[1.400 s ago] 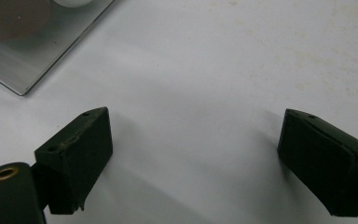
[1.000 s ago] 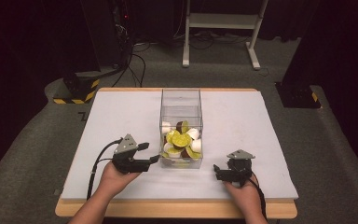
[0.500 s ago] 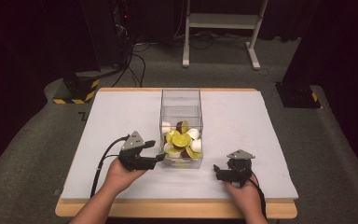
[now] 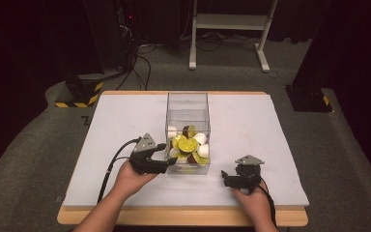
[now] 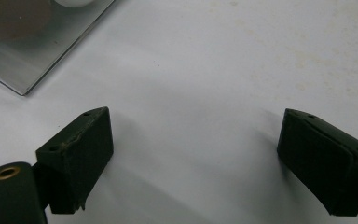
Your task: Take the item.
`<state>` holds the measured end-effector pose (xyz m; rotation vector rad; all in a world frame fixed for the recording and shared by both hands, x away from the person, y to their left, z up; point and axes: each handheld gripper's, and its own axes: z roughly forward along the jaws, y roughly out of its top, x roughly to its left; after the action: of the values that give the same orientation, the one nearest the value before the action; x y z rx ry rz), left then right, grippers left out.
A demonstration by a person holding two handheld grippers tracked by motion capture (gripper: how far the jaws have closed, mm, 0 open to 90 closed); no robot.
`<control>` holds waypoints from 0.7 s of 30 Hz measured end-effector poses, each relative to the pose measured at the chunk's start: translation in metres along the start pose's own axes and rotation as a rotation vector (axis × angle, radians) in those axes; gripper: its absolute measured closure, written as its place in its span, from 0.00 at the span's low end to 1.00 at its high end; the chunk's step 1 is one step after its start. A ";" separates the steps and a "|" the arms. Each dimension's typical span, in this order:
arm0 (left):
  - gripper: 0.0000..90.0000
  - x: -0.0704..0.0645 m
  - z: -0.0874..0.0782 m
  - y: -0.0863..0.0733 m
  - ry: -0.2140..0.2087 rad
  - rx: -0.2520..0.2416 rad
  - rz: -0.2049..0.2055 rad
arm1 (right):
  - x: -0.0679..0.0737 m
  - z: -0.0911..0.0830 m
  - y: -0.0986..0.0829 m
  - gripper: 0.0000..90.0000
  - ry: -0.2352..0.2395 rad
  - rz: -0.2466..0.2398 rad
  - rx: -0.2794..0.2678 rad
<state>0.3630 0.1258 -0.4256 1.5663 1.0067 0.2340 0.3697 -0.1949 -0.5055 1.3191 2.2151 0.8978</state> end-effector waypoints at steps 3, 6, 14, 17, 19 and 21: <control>0.35 -0.001 0.004 0.001 -0.002 0.007 0.005 | 0.000 0.000 0.000 0.11 0.000 0.000 0.000; 0.35 -0.003 0.007 0.003 -0.003 0.009 0.012 | 0.000 0.000 0.000 0.12 0.000 0.000 0.000; 0.35 -0.006 0.017 0.005 -0.001 0.009 0.015 | 0.000 0.000 0.000 0.12 0.001 0.000 0.000; 0.35 -0.008 0.021 0.006 -0.002 0.021 0.032 | 0.000 0.000 0.000 0.12 0.001 -0.001 0.000; 0.35 -0.008 0.023 0.008 -0.003 0.028 0.039 | 0.000 0.000 0.000 0.12 0.001 0.000 -0.001; 0.36 -0.010 0.026 0.009 -0.003 0.030 0.036 | 0.000 0.000 0.000 0.12 0.001 -0.001 0.000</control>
<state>0.3782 0.1007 -0.4217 1.6121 0.9841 0.2420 0.3696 -0.1949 -0.5055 1.3178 2.2162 0.8991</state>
